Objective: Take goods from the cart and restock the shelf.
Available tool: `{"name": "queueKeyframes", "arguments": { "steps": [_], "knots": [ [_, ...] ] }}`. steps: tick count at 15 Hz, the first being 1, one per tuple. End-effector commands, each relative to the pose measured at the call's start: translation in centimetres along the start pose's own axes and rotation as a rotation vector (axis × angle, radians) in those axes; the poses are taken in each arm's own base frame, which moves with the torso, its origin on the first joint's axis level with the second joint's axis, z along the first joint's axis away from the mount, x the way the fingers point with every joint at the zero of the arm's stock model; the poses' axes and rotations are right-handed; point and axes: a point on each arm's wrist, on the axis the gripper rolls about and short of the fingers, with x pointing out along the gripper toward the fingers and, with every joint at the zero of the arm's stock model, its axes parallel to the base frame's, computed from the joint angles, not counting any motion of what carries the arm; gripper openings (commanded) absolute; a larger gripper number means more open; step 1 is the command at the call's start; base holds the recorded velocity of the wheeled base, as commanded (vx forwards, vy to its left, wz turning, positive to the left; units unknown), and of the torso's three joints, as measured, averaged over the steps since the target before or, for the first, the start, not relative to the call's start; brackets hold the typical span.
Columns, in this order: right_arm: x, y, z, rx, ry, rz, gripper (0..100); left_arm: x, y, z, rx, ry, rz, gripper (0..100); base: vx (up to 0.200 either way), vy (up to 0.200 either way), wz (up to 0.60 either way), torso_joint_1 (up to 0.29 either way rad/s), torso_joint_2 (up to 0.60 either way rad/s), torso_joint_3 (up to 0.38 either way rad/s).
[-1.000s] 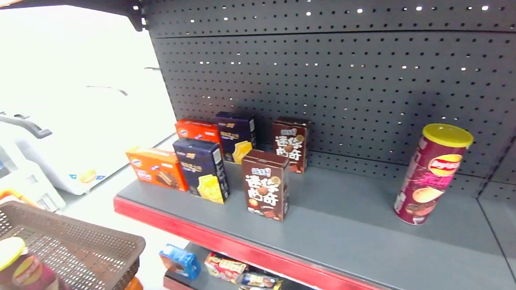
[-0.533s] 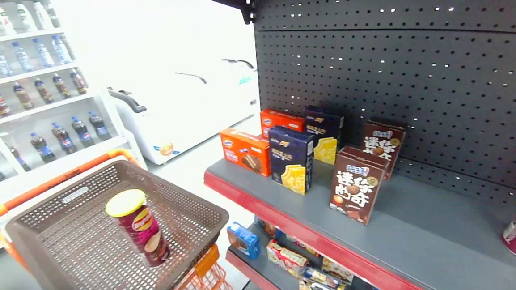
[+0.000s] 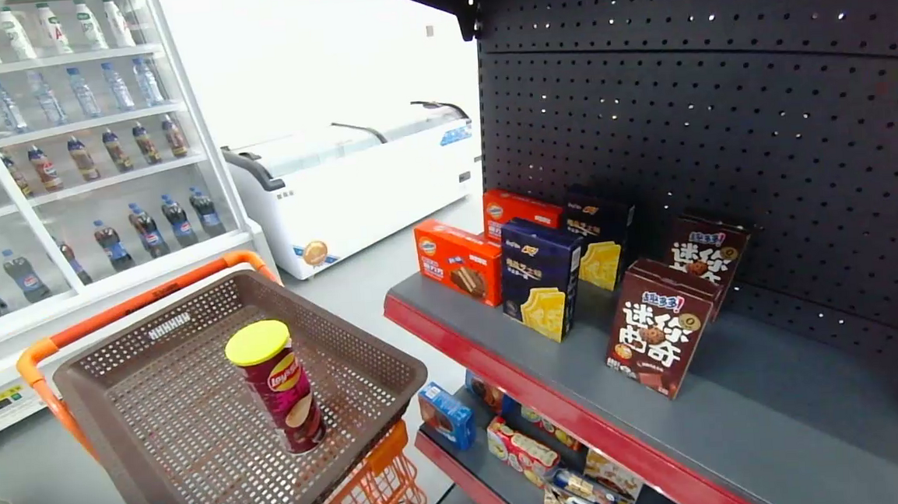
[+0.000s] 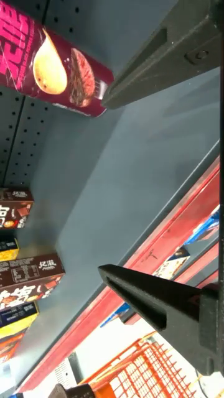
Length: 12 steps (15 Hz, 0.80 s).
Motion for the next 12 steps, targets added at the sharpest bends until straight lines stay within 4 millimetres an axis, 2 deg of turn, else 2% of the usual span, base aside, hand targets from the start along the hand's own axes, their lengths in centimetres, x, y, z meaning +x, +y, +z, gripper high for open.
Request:
{"name": "queueKeyframes", "arguments": {
  "steps": [1,3,6,7,8,10,12],
  "knots": [
    [0.0,0.0,0.0,0.0,-0.001,0.0,100,0.1,0.4,6.2,0.037,0.099,0.14,100,0.0,0.0,0.0,0.0,0.0,0.0],
    [0.0,0.0,0.0,0.0,-0.001,0.0,100,2.9,0.7,7.7,0.044,0.208,0.155,100,0.0,0.0,0.0,0.0,0.0,0.0],
    [0.0,0.0,0.0,0.0,-0.001,0.0,100,8.8,1.4,9.7,0.096,0.305,0.15,100,0.0,0.0,0.0,0.0,0.0,0.0],
    [0.0,0.0,0.0,0.0,-0.001,0.0,100,13.1,1.8,10.3,0.083,0.347,0.148,100,0.0,0.0,0.0,0.0,0.0,0.0],
    [0.0,0.0,0.0,0.0,-0.001,0.0,100,16.6,2.1,10.7,0.06,0.36,0.144,100,0.0,0.0,0.0,0.0,0.0,0.0],
    [0.0,0.0,0.0,0.0,-0.001,0.0,100,20.3,2.4,10.3,0.04,0.407,0.065,100,0.0,0.0,0.0,0.0,0.0,0.0],
    [0.0,0.0,0.0,0.0,-0.001,0.0,100,23.7,2.6,8.2,0.015,0.479,-0.033,100,0.0,0.0,0.0,0.0,0.0,0.0]
  ]
}}
